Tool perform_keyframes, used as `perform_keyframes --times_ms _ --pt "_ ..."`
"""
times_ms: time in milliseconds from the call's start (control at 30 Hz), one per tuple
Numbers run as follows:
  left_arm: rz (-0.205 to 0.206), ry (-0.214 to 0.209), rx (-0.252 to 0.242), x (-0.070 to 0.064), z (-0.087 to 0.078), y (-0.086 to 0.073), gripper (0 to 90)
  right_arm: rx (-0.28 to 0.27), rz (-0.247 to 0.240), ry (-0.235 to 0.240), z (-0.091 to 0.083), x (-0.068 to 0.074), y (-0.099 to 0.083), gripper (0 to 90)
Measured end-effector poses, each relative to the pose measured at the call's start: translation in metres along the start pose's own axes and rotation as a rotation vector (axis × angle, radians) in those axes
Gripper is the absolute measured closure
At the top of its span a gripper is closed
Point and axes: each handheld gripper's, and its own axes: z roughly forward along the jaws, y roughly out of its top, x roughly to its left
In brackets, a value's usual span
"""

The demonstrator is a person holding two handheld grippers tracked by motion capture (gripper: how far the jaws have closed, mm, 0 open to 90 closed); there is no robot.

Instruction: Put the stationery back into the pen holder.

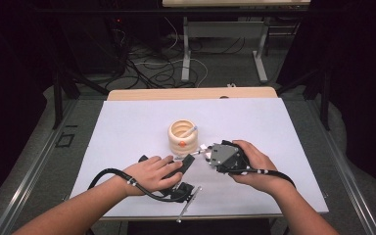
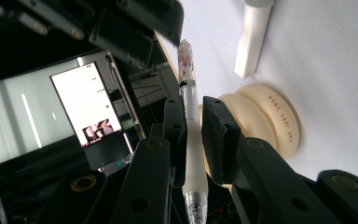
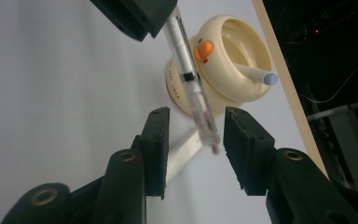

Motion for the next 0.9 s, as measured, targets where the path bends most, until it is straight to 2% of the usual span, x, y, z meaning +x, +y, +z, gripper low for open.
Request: perform_keyframes --times_ms 33,67,133,167,200,233,300,333,433,467,600,633,667,733,767,800,833,867,900 --pt "-0.079 -0.037 0.004 -0.005 0.000 0.000 80.6 0.009 -0.023 0.005 0.000 -0.001 0.001 62.4" --pt "-0.007 0.003 -0.019 -0.001 0.001 0.002 80.5 0.005 -0.025 0.006 0.001 0.000 0.002 62.7" --pt "0.016 -0.013 -0.005 0.001 0.000 0.005 80.6 0.011 -0.029 0.021 0.003 0.001 0.003 63.0" --pt "-0.013 -0.020 -0.011 -0.001 0.000 0.005 80.5 0.008 -0.035 0.036 0.004 0.001 0.003 63.1" --pt "0.021 -0.010 -0.007 0.002 0.000 0.006 80.6 0.012 -0.042 0.045 0.005 0.001 0.004 63.4" --pt "0.002 -0.010 -0.026 0.000 0.001 0.007 80.5 0.013 -0.039 0.041 0.007 0.002 0.004 63.9" --pt "0.018 -0.008 -0.031 0.002 0.001 0.010 80.5 0.010 -0.058 0.048 0.009 0.002 0.005 64.6" --pt "0.008 -0.010 -0.041 0.001 0.001 0.010 80.5 0.014 -0.059 0.047 0.009 0.003 0.006 65.1" --pt "0.030 -0.006 -0.034 0.003 0.000 0.013 80.5 0.012 -0.095 0.056 0.011 0.003 0.007 67.8" --pt "0.008 -0.007 -0.054 0.002 0.001 0.014 80.5 0.008 -0.100 0.058 0.012 0.004 0.007 68.9" --pt "0.036 -0.010 -0.031 0.006 0.000 0.015 80.5 0.015 -0.134 0.076 0.012 0.006 0.009 73.3" --pt "0.004 -0.009 -0.056 0.004 0.001 0.015 80.5 0.017 -0.139 0.071 0.012 0.007 0.009 74.3" --pt "-0.008 -0.018 -0.058 0.003 0.001 0.015 80.5 0.021 -0.143 0.073 0.012 0.008 0.009 75.3" --pt "0.013 -0.010 -0.060 0.004 0.001 0.016 80.4 0.017 -0.163 0.076 0.013 0.007 0.010 77.2" --pt "0.003 -0.012 -0.062 0.003 0.001 0.016 80.4 0.022 -0.168 0.080 0.013 0.007 0.010 77.7" --pt "0.019 -0.013 -0.047 0.004 0.000 0.016 80.4 0.017 -0.166 0.077 0.014 0.008 0.010 78.1" --pt "0.004 -0.025 -0.037 0.003 0.000 0.015 80.4 0.018 -0.171 0.078 0.014 0.008 0.010 78.9" --pt "0.017 -0.022 -0.042 0.004 0.000 0.015 80.3 0.027 -0.170 0.078 0.014 0.009 0.010 79.2" --pt "-0.006 -0.018 -0.055 0.002 0.001 0.015 80.3 0.027 -0.176 0.077 0.014 0.010 0.010 79.4"
